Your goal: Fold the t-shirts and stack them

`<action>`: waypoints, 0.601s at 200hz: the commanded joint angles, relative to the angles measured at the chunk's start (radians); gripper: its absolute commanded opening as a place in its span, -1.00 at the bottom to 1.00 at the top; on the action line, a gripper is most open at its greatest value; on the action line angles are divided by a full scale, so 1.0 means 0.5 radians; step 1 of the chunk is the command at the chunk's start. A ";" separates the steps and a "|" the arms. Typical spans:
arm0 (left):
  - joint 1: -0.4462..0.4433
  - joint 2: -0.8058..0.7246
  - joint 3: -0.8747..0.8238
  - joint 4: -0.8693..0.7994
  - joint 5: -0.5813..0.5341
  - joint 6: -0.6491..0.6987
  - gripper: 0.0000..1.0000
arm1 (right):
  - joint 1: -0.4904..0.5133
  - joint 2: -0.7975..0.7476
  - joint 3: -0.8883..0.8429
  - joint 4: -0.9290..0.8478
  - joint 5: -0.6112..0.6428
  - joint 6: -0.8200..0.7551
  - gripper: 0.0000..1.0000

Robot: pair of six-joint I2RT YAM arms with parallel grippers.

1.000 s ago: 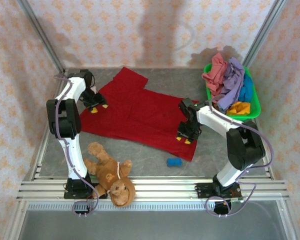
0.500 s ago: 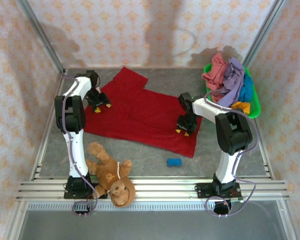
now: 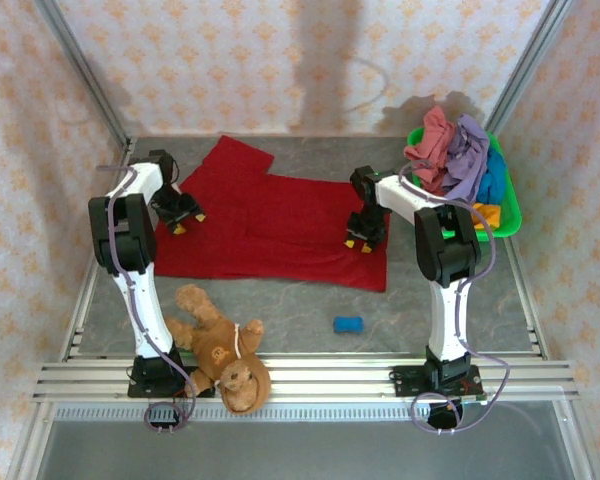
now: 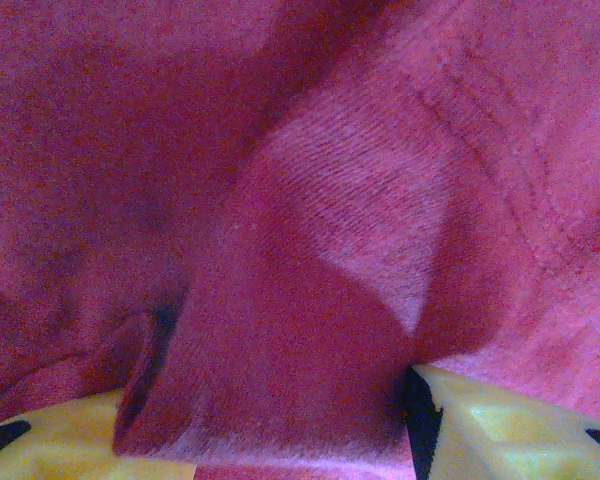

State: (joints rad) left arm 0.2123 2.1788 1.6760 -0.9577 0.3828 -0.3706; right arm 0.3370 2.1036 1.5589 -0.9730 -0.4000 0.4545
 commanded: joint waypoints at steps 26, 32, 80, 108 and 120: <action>0.037 -0.178 -0.382 0.123 -0.141 -0.065 0.17 | -0.004 -0.008 -0.186 0.001 -0.044 -0.107 -0.30; 0.039 -0.201 -0.411 0.132 -0.153 -0.069 0.17 | -0.002 -0.026 -0.194 0.001 -0.066 -0.125 -0.30; 0.042 -0.361 -0.556 0.174 -0.158 -0.137 0.18 | 0.001 -0.080 -0.168 -0.143 -0.062 -0.152 -0.28; 0.041 -0.489 -0.630 0.206 -0.141 -0.173 0.18 | 0.031 -0.203 -0.351 -0.002 -0.148 -0.104 -0.27; 0.041 -0.526 -0.614 0.206 -0.145 -0.173 0.18 | 0.033 -0.229 -0.310 -0.034 -0.092 -0.134 -0.25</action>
State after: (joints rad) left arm 0.2234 1.9789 1.3823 -0.8539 0.3500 -0.4297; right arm 0.3386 2.0197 1.4235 -0.9550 -0.4755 0.3958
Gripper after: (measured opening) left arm 0.589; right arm 0.369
